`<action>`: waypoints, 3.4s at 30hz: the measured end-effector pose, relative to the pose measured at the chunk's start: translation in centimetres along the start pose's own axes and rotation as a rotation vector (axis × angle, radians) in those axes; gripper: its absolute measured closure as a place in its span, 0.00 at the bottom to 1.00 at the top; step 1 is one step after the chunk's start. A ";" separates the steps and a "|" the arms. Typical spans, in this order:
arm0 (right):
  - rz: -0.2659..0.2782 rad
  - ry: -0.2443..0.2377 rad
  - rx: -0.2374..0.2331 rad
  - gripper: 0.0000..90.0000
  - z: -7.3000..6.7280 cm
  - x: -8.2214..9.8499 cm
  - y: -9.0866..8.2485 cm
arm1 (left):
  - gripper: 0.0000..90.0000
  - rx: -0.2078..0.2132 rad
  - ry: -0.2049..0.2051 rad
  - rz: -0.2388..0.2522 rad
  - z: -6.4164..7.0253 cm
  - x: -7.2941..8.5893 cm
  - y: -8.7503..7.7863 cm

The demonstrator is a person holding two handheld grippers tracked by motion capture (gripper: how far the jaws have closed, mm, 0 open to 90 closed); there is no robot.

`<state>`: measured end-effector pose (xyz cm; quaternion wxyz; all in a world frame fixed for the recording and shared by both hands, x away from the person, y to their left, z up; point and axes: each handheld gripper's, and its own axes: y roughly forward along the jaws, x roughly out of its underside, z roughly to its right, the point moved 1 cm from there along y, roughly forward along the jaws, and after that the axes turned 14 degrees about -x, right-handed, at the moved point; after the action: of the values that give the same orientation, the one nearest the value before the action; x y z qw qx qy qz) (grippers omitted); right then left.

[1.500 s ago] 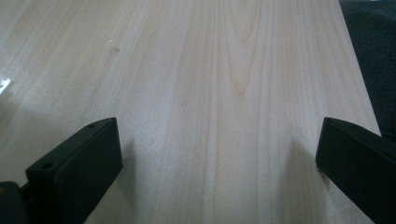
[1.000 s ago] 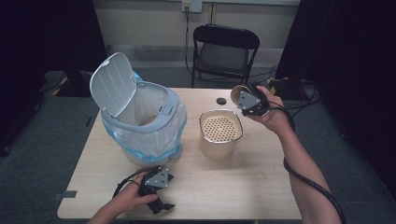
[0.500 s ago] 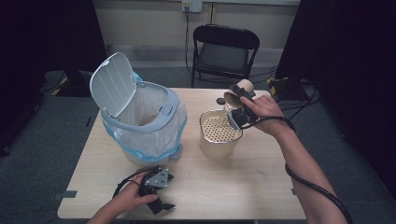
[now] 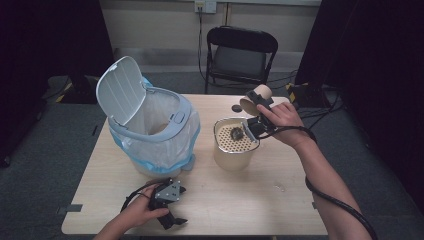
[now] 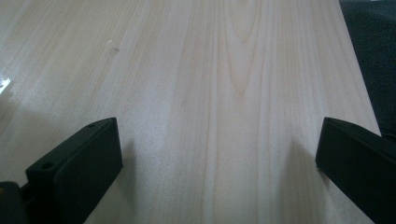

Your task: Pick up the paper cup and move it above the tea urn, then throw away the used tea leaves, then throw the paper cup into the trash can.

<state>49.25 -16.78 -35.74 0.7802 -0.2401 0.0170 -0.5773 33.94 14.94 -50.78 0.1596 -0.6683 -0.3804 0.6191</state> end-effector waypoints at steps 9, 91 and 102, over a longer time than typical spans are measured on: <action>0.177 0.432 -0.247 0.32 0.7 2.4 0.7 | 0.00 -0.006 0.003 -0.005 0.0 0.0 0.0; 0.606 1.210 -0.666 0.29 5.1 1.7 0.2 | 0.00 0.004 -0.006 0.002 0.1 0.0 0.0; 0.621 1.207 -0.693 0.29 6.0 1.7 -0.1 | 0.00 0.005 -0.007 0.002 0.1 0.0 0.0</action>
<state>51.53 -16.19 -29.95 0.6422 -0.0981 0.6876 -0.3243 33.90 14.90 -50.83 0.1593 -0.6662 -0.3787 0.6224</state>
